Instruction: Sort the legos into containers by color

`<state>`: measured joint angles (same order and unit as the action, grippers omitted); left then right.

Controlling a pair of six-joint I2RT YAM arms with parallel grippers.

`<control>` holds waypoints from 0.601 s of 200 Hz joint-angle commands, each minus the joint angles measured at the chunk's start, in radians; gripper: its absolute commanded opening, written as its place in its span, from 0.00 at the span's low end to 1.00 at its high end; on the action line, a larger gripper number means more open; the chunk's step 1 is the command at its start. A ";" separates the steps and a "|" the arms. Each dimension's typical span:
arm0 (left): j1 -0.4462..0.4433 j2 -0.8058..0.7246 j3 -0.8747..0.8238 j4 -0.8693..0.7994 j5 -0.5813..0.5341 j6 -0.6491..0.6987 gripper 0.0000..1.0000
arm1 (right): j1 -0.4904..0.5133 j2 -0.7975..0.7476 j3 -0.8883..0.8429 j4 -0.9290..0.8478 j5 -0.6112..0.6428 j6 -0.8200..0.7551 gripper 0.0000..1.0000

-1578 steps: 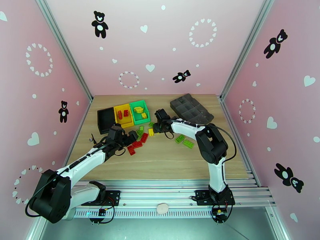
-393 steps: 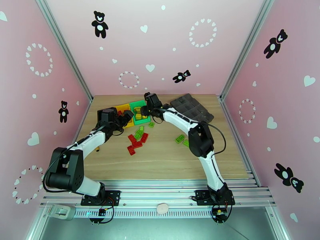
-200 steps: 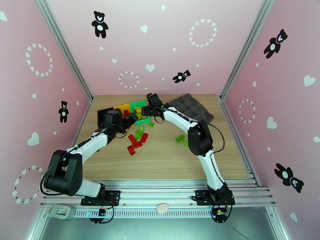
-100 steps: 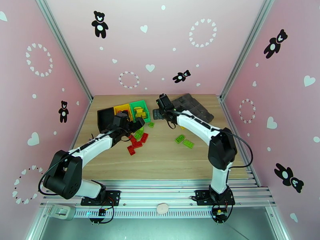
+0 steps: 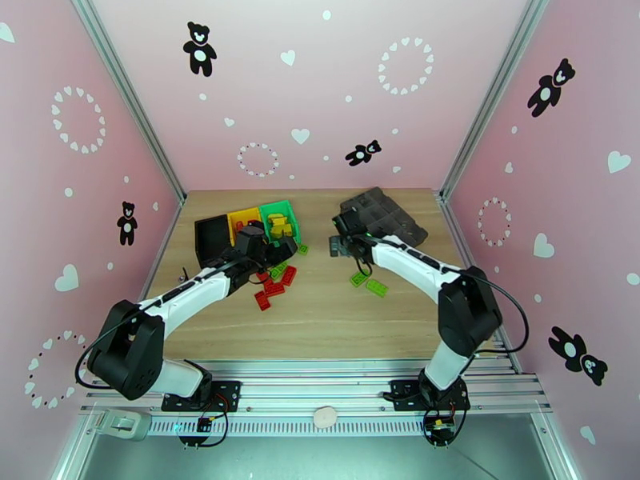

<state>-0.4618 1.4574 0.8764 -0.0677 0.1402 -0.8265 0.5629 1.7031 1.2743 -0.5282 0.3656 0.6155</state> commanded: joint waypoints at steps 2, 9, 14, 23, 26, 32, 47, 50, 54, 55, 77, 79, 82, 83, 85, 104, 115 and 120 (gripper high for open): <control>-0.011 0.029 0.017 0.006 -0.021 0.012 0.98 | -0.016 -0.028 -0.023 0.023 0.005 0.118 0.99; -0.014 0.037 0.015 0.015 -0.017 0.009 0.98 | -0.020 -0.020 -0.021 0.013 0.011 0.139 0.98; -0.014 0.041 0.013 0.019 -0.015 0.006 0.98 | -0.025 -0.015 -0.021 0.011 0.012 0.154 0.95; -0.015 0.047 0.011 0.029 -0.011 0.004 0.98 | -0.034 -0.004 -0.021 0.008 0.011 0.186 0.89; -0.017 0.050 0.011 0.032 -0.010 0.004 0.98 | -0.037 -0.001 -0.021 0.007 0.009 0.195 0.87; -0.021 0.052 0.010 0.035 -0.011 0.004 0.98 | -0.043 0.008 -0.020 0.005 0.008 0.215 0.84; -0.026 0.058 0.009 0.042 -0.010 0.003 0.98 | -0.057 0.030 -0.015 -0.006 0.013 0.265 0.76; -0.027 0.059 0.009 0.042 -0.010 0.004 0.98 | -0.059 0.034 -0.014 -0.006 0.015 0.274 0.75; -0.028 0.062 0.009 0.043 -0.010 0.003 0.98 | -0.061 0.039 -0.013 -0.010 0.021 0.289 0.73; -0.028 0.062 0.009 0.043 -0.010 0.004 0.98 | -0.062 0.040 -0.012 -0.011 0.022 0.294 0.73; -0.028 0.067 0.006 0.051 -0.007 0.005 0.98 | -0.072 0.062 -0.003 -0.032 0.053 0.375 0.69; -0.029 0.067 0.005 0.051 -0.006 0.005 0.98 | -0.072 0.064 -0.002 -0.033 0.057 0.380 0.69; -0.030 0.067 0.005 0.052 -0.006 0.005 0.98 | -0.072 0.068 0.000 -0.034 0.061 0.389 0.69; -0.030 0.067 0.004 0.052 -0.006 0.004 0.98 | -0.072 0.068 0.001 -0.035 0.063 0.392 0.69; -0.028 0.066 0.004 0.052 -0.006 0.005 0.98 | -0.071 0.072 0.004 -0.037 0.066 0.397 0.69; -0.030 0.069 0.002 0.055 -0.005 0.006 0.98 | -0.074 0.107 0.031 -0.061 0.083 0.450 0.67; -0.028 0.069 0.000 0.059 -0.002 0.007 0.98 | -0.074 0.129 0.051 -0.079 0.093 0.477 0.66; -0.030 0.070 -0.002 0.061 -0.001 0.006 0.98 | -0.076 0.139 0.057 -0.083 0.098 0.486 0.65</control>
<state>-0.4862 1.5078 0.8764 -0.0338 0.1410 -0.8272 0.4896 1.7897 1.2747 -0.5568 0.4110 0.9890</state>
